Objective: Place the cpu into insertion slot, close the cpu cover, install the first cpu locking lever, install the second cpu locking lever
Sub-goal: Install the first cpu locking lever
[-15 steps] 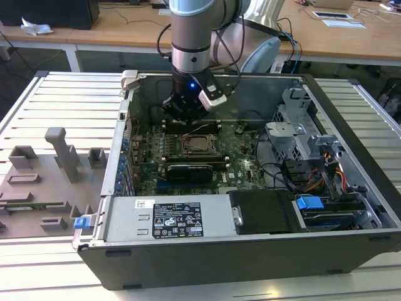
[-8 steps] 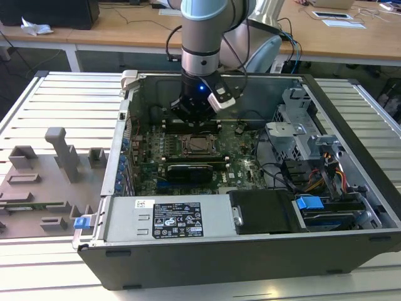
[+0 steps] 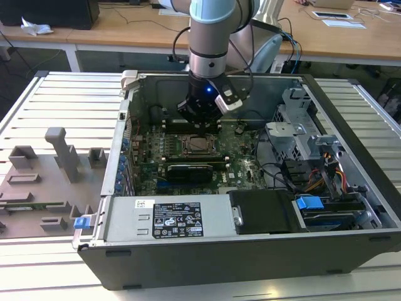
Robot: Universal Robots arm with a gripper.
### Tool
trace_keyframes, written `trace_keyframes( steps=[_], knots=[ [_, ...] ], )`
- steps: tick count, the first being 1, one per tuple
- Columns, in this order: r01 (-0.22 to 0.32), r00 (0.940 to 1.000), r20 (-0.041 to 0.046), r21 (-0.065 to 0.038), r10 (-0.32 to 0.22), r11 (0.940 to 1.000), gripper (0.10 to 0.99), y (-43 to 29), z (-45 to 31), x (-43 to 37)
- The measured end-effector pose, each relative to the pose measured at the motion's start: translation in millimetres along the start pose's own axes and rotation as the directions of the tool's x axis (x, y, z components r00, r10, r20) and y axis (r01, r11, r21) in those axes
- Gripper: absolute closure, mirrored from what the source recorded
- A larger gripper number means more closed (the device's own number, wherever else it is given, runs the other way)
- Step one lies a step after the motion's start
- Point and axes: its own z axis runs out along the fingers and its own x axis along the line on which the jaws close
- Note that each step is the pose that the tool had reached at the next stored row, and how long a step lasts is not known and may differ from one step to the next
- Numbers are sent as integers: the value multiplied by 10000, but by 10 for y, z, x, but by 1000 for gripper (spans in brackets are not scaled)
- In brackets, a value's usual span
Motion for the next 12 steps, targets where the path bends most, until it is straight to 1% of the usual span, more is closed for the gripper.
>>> trace_keyframes(
  steps=[1,5,7,9,11,12],
  knots=[
    [0,10000,9,-17,0,10000,980,2,10,-10],
    [0,10000,-1,-1,0,10000,980,1,13,-49],
    [-1,10000,-1,3,1,10000,980,7,12,-56],
    [2,10000,-5,66,-2,10000,980,8,-38,-58],
    [0,10000,-5,107,0,9999,980,7,-86,-57],
    [2,10000,-4,119,-2,9999,980,3,-97,-57]
  ],
)
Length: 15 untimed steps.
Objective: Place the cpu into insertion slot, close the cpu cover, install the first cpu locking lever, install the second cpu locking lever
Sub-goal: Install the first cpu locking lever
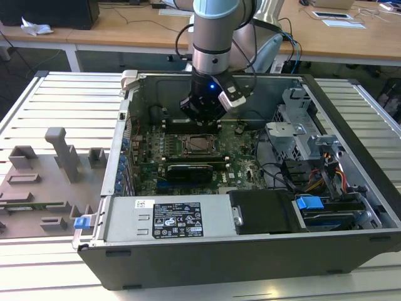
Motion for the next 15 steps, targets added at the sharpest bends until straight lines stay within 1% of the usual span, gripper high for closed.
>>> trace_keyframes(
  steps=[5,7,9,12,13,15],
  knots=[
    [-1,10000,8,5,1,10000,980,-116,-4,20],
    [-1,10000,7,6,1,10000,980,-189,-4,31],
    [-1,10000,8,6,1,10000,980,-278,-3,41],
    [-1,10000,8,6,1,10000,980,-449,-2,59],
    [-1,10000,8,5,1,10000,980,-482,-2,62],
    [-3,10000,7,7,3,10000,980,-484,-13,62]
  ],
)
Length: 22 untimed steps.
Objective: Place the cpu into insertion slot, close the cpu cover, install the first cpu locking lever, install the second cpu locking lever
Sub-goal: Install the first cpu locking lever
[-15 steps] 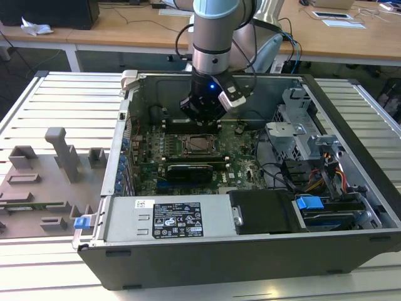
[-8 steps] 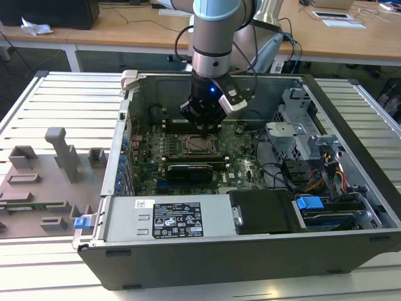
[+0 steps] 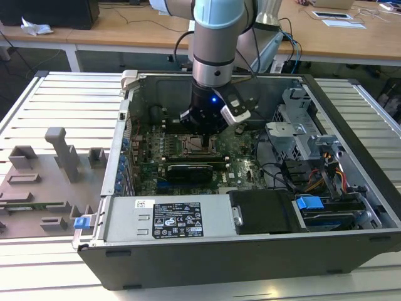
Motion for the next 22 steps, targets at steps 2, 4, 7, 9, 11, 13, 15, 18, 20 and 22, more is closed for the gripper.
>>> trace_keyframes(
  steps=[2,4,7,9,11,13,15,18,20,22],
  knots=[
    [1,10000,0,-1,-1,10000,980,0,-24,-1],
    [2,10000,1,-2,-2,10000,980,-1,-65,-1],
    [1,10000,1,-2,-1,10000,980,-1,-103,-1],
    [1,10000,1,-1,-1,10000,980,-1,-122,-2],
    [1,10000,0,-1,-1,10000,980,-2,-150,-2],
    [1,10000,1,-2,-1,10000,980,-2,-192,-2],
    [1,10000,1,-2,-1,10000,980,-2,-221,-3],
    [1,10000,1,-2,-1,10000,980,-3,-259,-3],
    [1,10000,1,-2,-1,10000,980,-3,-282,-3],
    [1,10000,1,-2,-1,10000,980,-3,-322,-4]
  ],
)
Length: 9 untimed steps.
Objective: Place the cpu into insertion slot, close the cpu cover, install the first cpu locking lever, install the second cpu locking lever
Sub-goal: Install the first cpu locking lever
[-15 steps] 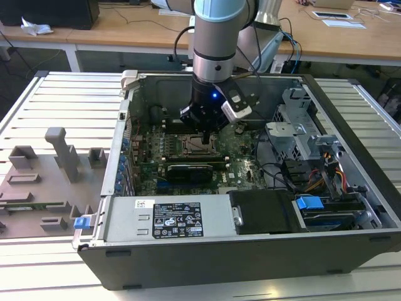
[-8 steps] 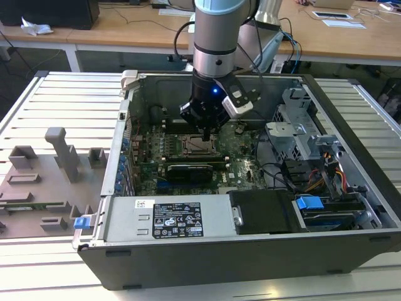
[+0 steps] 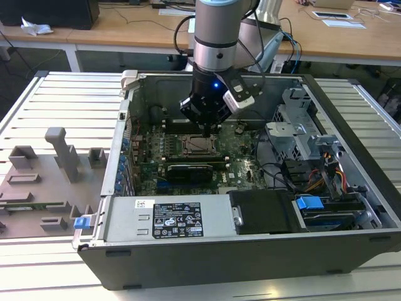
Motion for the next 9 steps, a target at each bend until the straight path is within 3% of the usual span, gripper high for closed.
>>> trace_keyframes(
  steps=[3,9],
  knots=[
    [0,10000,0,1,0,10000,980,-1,-56,-1],
    [0,10000,0,2,0,10000,980,-1,-67,-1]
  ],
)
